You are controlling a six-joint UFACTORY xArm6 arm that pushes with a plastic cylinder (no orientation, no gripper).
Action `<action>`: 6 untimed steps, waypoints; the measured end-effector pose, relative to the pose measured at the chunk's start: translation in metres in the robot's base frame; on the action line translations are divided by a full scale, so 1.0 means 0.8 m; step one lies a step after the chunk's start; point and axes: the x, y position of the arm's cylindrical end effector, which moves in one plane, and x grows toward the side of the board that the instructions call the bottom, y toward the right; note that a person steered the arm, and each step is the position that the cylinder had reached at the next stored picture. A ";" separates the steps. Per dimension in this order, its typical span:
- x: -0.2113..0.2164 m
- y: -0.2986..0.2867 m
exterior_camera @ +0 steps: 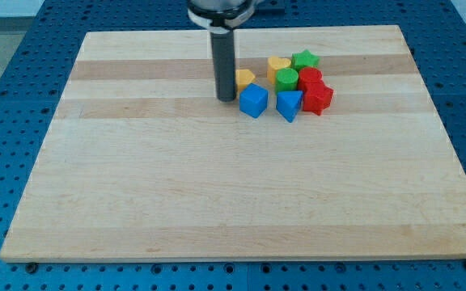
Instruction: Move the yellow hexagon into the yellow heart
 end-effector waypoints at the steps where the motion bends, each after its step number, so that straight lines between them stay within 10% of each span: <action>1: -0.006 0.009; 6: -0.022 0.017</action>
